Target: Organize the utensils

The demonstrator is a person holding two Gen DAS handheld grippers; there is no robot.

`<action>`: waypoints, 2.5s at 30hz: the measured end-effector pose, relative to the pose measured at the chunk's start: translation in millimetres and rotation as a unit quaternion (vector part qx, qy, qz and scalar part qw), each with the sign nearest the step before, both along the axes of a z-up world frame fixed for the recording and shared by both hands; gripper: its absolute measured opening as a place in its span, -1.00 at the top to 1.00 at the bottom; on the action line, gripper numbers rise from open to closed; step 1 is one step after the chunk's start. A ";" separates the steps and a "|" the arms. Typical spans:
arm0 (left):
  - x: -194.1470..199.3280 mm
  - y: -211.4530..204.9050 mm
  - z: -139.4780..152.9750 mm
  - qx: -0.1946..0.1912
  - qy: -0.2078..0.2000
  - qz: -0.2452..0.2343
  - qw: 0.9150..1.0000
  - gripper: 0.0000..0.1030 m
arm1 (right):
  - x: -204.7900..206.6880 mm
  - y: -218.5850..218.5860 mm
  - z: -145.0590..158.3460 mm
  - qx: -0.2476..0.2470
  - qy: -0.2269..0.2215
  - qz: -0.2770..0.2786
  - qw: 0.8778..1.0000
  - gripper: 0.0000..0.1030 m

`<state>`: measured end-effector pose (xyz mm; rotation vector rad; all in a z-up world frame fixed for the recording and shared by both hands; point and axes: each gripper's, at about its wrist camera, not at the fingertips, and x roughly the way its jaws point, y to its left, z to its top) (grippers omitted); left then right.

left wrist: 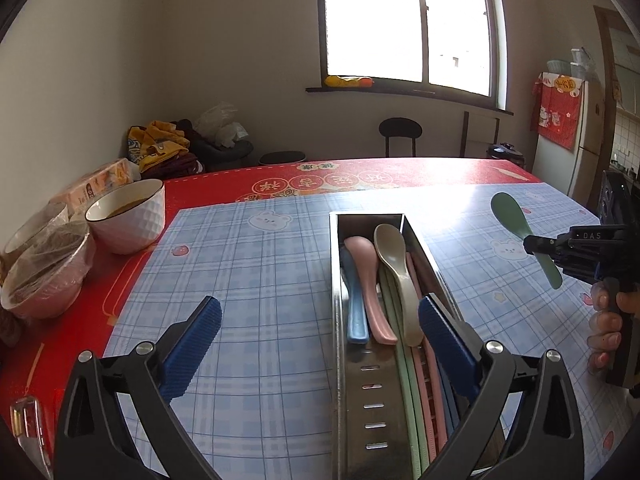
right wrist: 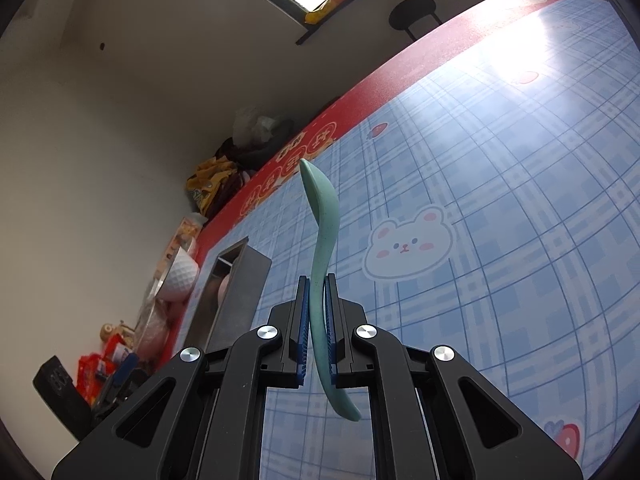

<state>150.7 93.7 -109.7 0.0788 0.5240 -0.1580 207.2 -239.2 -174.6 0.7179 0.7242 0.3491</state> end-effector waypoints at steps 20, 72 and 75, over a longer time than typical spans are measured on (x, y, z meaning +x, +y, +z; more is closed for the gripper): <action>-8.9 32.5 4.1 -0.062 -0.027 0.034 0.997 -0.88 | 16.9 136.2 31.3 0.078 0.096 0.019 0.992 0.86; -36.9 -5.8 46.4 0.000 -0.047 0.045 0.998 -0.88 | -83.2 53.1 133.2 -0.267 -0.127 -0.018 0.955 -0.38; -47.1 -17.9 62.3 0.012 -0.063 0.045 0.997 -0.88 | -95.8 43.5 141.9 -0.274 -0.144 -0.025 0.951 -0.69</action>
